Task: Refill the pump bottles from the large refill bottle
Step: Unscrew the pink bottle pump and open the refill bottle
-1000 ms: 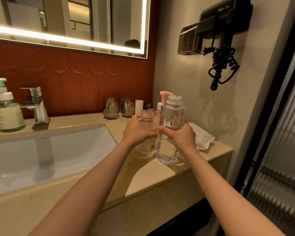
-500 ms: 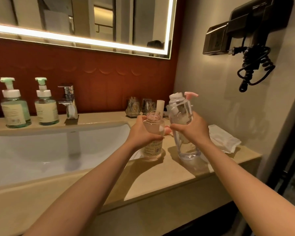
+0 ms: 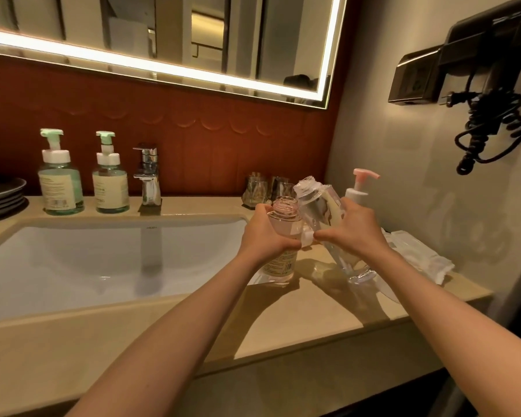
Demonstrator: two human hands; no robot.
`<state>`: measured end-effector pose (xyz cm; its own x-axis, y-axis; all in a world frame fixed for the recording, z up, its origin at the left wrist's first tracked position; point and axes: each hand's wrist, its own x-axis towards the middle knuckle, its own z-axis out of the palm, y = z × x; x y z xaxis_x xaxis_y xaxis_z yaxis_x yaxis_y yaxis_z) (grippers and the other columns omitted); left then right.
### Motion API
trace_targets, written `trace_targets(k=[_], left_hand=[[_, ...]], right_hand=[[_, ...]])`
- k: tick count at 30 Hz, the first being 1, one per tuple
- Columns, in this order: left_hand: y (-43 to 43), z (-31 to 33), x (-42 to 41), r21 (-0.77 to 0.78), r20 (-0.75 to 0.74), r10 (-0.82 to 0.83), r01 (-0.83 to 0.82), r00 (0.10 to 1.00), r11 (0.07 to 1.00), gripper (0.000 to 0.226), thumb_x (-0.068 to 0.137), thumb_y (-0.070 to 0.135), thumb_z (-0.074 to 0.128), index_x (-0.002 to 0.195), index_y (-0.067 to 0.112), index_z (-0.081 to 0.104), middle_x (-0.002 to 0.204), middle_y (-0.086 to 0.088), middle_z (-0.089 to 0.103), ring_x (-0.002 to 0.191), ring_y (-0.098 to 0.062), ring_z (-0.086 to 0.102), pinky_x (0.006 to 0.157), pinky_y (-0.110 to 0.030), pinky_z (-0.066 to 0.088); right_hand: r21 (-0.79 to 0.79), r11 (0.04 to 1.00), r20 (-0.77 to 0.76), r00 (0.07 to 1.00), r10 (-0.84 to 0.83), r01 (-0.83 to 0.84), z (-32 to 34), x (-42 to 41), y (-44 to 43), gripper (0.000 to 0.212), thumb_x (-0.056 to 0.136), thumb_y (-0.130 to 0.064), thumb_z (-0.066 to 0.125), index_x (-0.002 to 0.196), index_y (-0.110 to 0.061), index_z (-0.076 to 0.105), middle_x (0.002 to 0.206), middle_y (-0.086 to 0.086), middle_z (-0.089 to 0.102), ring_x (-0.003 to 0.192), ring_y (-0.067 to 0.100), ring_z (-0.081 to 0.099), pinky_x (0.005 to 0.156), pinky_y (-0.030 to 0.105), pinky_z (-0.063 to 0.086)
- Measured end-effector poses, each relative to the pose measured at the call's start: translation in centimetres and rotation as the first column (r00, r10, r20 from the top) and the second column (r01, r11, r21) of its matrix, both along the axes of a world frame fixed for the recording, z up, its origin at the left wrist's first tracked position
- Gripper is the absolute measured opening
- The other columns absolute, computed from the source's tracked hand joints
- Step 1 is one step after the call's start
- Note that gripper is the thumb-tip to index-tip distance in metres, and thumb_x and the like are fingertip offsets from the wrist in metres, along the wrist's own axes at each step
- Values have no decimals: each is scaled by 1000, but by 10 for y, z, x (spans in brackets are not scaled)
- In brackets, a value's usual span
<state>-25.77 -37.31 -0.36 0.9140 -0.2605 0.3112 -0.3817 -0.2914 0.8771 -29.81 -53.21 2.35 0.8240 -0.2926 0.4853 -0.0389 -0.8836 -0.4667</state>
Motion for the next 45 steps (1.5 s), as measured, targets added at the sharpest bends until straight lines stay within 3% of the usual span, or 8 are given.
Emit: trace_targets(k=[8,16,23,29,34,42,45], left_hand=[[-7,0,6,17,-7,23,-23,1000,1000,95,60,19,86,137,13,30,132,-8,49,117,-23,50,95,-36,46],[-11,-2,12,6,-21,39,-39,999,999,93,61,19,86,136,14,30,132,-8,49,117,-24,49,92,-34,45],[-8,3,19,19,4,75,-75,997,997,91,64,20,83,137,14,30,135,-8,46,119,-25,47,91,-35,43],[-3,6,23,14,25,97,-97,995,995,91,63,20,84,136,12,31,133,-8,47,117,-23,47,86,-31,42],[2,3,24,4,15,104,-104,994,995,88,65,20,83,136,12,31,132,-7,48,116,-23,48,86,-31,42],[9,-5,22,-6,-12,113,-113,994,994,85,65,19,83,134,13,33,131,-7,50,116,-23,49,89,-32,44],[12,-8,22,-2,-18,117,-117,993,993,85,64,19,83,133,13,34,130,-7,51,115,-24,50,93,-35,46]], right_hand=[[-106,994,-43,999,-14,10,11,-5,-9,51,59,-37,83,89,-15,48,87,9,57,81,27,56,62,31,42],[-159,987,-106,994,12,-29,24,-8,-8,51,60,-34,83,93,-17,48,90,6,55,82,25,55,56,26,40],[-205,979,-137,990,-19,-10,33,-10,2,48,65,-31,80,93,-17,43,77,1,49,75,22,51,49,24,32],[-226,974,-158,987,-12,-25,40,-6,9,60,67,-31,79,115,-9,49,98,11,56,82,22,49,67,30,46],[-250,968,-171,985,-11,-33,42,-6,16,64,70,-29,78,122,-7,49,115,16,56,85,22,48,76,33,49],[-248,968,-199,980,-8,-42,34,2,20,84,64,-33,80,135,-11,41,104,8,60,92,25,58,79,43,55],[-261,964,-193,981,-6,-46,32,5,22,74,65,-32,80,128,-9,46,90,3,55,86,23,57,75,39,55]])
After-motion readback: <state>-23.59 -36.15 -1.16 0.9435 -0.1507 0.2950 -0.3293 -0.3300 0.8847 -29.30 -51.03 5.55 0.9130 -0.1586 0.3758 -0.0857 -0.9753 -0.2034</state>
